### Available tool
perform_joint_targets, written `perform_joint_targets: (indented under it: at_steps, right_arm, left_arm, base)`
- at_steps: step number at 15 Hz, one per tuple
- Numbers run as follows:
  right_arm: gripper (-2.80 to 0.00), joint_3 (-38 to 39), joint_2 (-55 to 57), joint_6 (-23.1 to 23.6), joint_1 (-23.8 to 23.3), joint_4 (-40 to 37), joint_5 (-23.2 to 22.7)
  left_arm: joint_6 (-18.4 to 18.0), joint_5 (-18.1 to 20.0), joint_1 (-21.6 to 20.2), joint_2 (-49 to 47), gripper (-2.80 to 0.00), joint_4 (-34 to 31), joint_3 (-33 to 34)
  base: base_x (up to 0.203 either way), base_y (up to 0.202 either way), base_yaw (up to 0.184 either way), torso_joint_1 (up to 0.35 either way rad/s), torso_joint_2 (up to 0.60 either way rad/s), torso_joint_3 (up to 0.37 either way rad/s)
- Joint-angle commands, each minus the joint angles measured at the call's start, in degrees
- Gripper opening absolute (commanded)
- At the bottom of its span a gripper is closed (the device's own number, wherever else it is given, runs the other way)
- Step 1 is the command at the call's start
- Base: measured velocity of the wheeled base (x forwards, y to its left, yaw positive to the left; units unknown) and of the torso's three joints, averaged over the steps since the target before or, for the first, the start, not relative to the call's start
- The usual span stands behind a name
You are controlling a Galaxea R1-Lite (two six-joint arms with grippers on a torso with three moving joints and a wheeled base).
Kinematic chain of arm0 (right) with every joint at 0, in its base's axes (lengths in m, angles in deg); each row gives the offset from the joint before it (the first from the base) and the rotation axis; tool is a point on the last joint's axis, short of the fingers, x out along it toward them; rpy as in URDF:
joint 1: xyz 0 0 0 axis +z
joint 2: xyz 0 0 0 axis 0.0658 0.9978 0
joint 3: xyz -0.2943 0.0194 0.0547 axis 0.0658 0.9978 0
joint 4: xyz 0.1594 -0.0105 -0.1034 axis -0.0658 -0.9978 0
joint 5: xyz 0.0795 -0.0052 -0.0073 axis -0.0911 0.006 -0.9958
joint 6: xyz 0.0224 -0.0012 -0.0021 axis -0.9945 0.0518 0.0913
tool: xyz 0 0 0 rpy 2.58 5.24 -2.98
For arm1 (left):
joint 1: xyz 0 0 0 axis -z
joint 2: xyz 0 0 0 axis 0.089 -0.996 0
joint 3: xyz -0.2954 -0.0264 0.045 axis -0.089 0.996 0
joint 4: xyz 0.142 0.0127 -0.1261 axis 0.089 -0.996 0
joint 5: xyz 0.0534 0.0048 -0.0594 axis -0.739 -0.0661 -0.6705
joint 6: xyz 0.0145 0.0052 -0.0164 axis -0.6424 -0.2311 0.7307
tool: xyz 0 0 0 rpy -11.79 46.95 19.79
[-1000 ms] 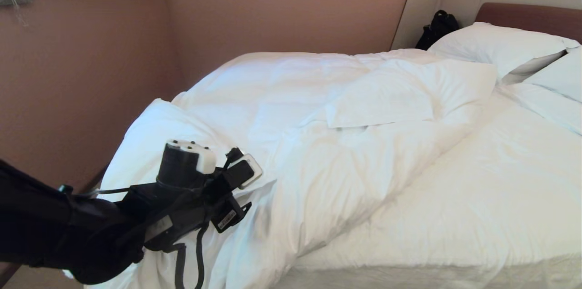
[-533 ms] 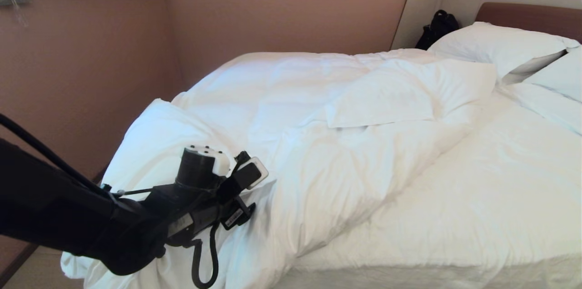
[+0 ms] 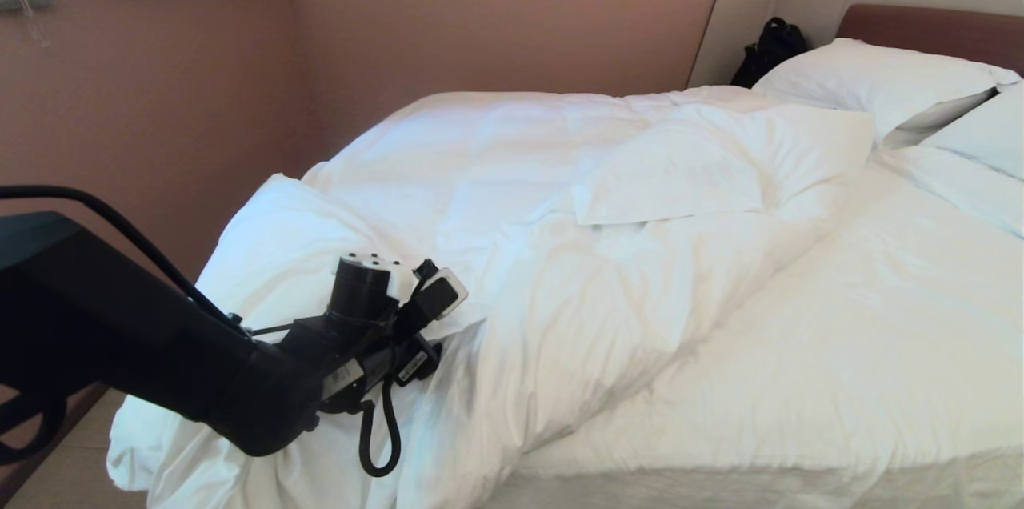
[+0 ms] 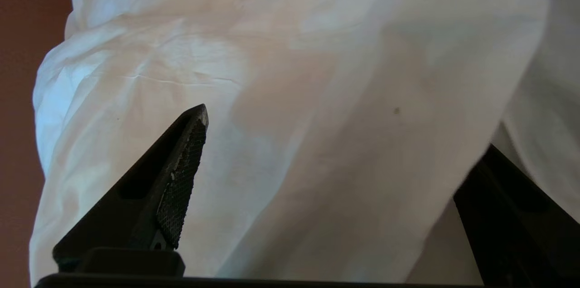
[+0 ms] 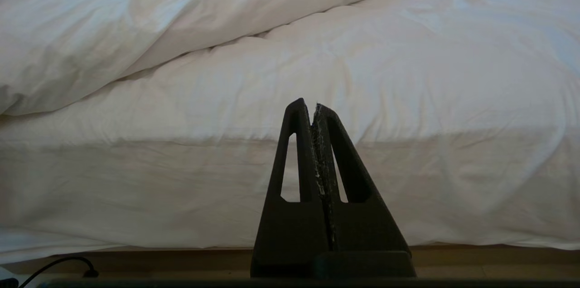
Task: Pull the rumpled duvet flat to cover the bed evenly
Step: Flatten the corners of the folded blanket
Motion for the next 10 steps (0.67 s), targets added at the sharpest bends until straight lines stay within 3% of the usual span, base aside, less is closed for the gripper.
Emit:
perform_joint_targets:
  at_steps: [1, 3, 6, 10]
  right_arm:
    - [-2.80, 0.00, 0.06, 0.00, -0.02, -0.04, -0.04]
    - [-2.80, 0.00, 0.06, 0.00, -0.02, 0.03, -0.04]
    - [-2.80, 0.00, 0.03, 0.00, -0.02, 0.03, -0.04]
    - [-2.80, 0.00, 0.06, 0.00, -0.02, -0.06, -0.04]
  left_arm:
    - [-0.38, -2.35, -0.55, -2.13, 0.00, 0.53, -1.25]
    - [-0.42, -3.32, -0.56, -3.28, 0.00, 1.81, -1.54]
    - [-1.82, -7.83, -0.56, -7.31, 0.00, 6.73, -2.18]
    - [-1.92, -8.60, -0.56, -7.71, 0.00, 8.41, -2.10]
  base:
    - [0.000, 0.000, 0.000, 0.000, 0.00, 0.000]
    - [0.000, 0.000, 0.000, 0.000, 0.00, 0.000]
    - [0.000, 0.000, 0.000, 0.000, 0.00, 0.000]
    - [0.000, 0.000, 0.000, 0.000, 0.00, 0.000]
